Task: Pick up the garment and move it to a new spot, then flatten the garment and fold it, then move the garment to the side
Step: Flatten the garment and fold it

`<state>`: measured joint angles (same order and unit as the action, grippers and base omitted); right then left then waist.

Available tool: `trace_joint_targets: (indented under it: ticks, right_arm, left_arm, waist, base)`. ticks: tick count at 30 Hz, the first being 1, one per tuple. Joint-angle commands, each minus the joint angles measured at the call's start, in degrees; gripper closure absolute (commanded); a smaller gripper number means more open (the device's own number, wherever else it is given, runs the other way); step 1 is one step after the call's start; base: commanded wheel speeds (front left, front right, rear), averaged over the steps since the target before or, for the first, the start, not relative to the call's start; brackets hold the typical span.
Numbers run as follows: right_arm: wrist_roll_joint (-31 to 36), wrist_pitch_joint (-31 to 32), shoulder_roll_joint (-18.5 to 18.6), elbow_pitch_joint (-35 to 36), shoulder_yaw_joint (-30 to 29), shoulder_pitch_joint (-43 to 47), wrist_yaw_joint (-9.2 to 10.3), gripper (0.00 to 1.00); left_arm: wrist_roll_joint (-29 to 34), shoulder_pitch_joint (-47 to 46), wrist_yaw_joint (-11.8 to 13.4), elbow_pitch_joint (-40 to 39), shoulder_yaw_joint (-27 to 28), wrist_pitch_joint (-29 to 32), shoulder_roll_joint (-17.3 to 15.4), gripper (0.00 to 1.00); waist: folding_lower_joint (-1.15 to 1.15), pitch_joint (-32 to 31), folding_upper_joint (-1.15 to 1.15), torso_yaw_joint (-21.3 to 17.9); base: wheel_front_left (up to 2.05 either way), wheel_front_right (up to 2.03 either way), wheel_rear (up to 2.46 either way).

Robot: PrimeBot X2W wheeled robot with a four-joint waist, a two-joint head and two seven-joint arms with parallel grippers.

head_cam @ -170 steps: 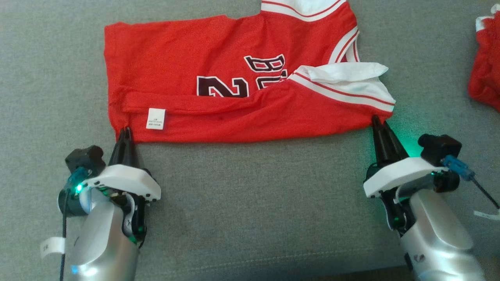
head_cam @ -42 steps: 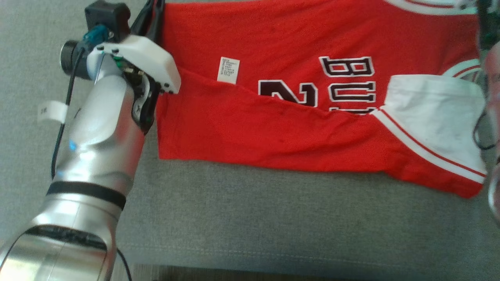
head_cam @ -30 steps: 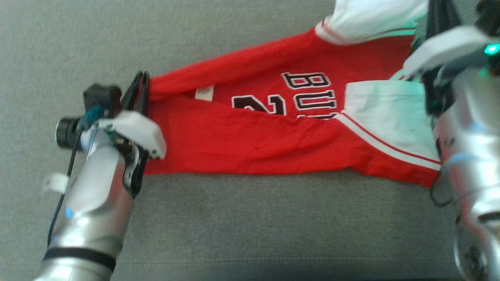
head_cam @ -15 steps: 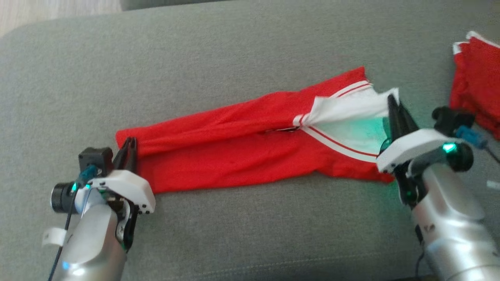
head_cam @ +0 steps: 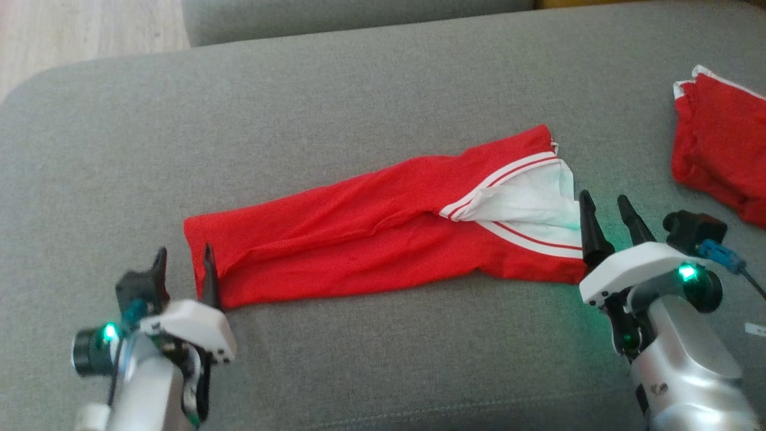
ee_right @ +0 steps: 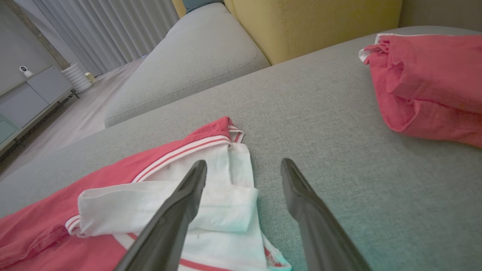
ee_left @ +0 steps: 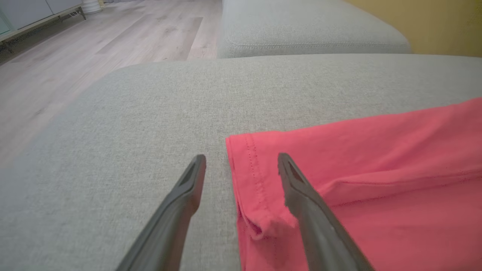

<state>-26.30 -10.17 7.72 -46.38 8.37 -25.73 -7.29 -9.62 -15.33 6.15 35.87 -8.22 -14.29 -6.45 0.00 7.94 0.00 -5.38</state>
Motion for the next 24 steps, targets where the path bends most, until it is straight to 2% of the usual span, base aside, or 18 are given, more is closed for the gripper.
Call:
trace_joint_targets:
  ticks: [1,5,10,18,24]
  right_arm:
    - [0.78,-1.22,-0.77,1.93,0.22,0.16,-0.20,0.00]
    - [2.79,-1.91,-1.49,1.17,-1.34,0.92,-0.20,0.00]
    - [4.62,-1.89,-2.13,-1.64,-4.07,0.85,-0.20,0.00]
    - [8.73,-1.87,-1.41,-8.61,-9.21,-2.19,-0.20,0.00]
    - [11.09,-1.34,-1.41,-12.85,-11.39,-4.13,-0.20,0.00]
  left_arm:
    - [0.70,1.29,0.64,-3.71,2.49,-0.71,-0.05,0.00]
    - [1.07,5.95,1.15,-8.23,3.35,-0.71,1.71,0.00]
    - [1.75,9.47,0.46,-11.73,2.38,-0.71,2.93,0.00]
    - [2.70,9.75,-0.77,-13.38,0.35,-0.71,3.43,0.00]
    - [2.72,9.29,-0.83,-13.94,0.17,-0.71,3.52,0.00]
  waist:
    - [0.00,-0.95,0.00,0.45]
    - [0.00,-1.78,0.00,1.54]
    - [0.00,-1.60,0.00,4.32]
    - [0.00,0.22,0.00,9.52]
    - [0.00,0.87,0.00,11.13]
  base:
    - [0.00,0.00,0.00]
    - [0.00,0.00,0.00]
    - [0.00,0.00,0.00]
    - [0.00,0.00,0.00]
    - [0.00,0.00,0.00]
